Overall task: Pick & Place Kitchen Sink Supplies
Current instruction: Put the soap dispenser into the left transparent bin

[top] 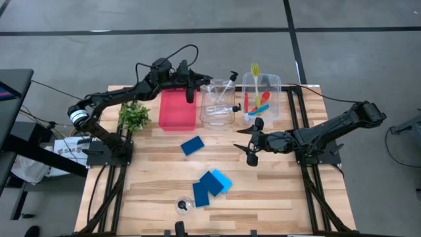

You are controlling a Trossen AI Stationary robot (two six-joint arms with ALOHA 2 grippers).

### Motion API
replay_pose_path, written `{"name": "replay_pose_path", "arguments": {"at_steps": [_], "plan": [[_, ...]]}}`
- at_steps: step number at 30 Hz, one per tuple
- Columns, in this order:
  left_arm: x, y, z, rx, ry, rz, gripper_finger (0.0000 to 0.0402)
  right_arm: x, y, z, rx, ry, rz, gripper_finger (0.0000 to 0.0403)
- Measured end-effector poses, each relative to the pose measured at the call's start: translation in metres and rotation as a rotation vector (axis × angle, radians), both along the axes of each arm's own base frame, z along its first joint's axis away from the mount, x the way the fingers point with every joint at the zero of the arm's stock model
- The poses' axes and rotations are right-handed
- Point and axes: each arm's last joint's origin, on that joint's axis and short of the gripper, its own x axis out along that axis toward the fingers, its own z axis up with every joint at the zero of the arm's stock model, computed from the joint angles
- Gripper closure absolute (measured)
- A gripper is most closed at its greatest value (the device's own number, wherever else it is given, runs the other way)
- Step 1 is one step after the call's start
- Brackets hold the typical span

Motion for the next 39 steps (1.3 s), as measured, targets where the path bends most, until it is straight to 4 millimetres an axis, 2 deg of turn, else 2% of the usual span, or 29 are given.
{"name": "replay_pose_path", "arguments": {"at_steps": [9,19,23,31,33,35,39], "plan": [[-0.001,0.0,-0.003,-0.006,0.006,0.012,0.0299,0.0,0.0,0.0,0.0,0.0,0.0,0.0138],[-0.001,0.0,-0.003,-0.032,0.0,0.015,0.0214,0.0,0.0,0.0,0.0,0.0,0.0,0.0138],[-0.001,0.0,-0.003,-0.033,0.001,0.015,0.0192,0.0,0.0,0.0,0.0,0.0,0.0,0.0138],[-0.001,-0.001,-0.001,-0.038,-0.004,0.006,0.0192,0.0,0.0,0.0,0.0,0.0,0.0,0.0138],[-0.006,-0.008,0.009,-0.055,-0.034,-0.041,0.0198,0.0,0.0,0.0,0.0,0.0,0.0,0.0138],[-0.014,-0.023,0.031,-0.041,-0.095,-0.102,0.0205,0.0,0.0,0.0,-0.012,0.003,0.003,0.0138],[-0.043,-0.073,0.086,0.057,-0.256,-0.224,0.0221,0.001,0.0,0.003,-0.055,-0.017,0.016,0.0138]]}}
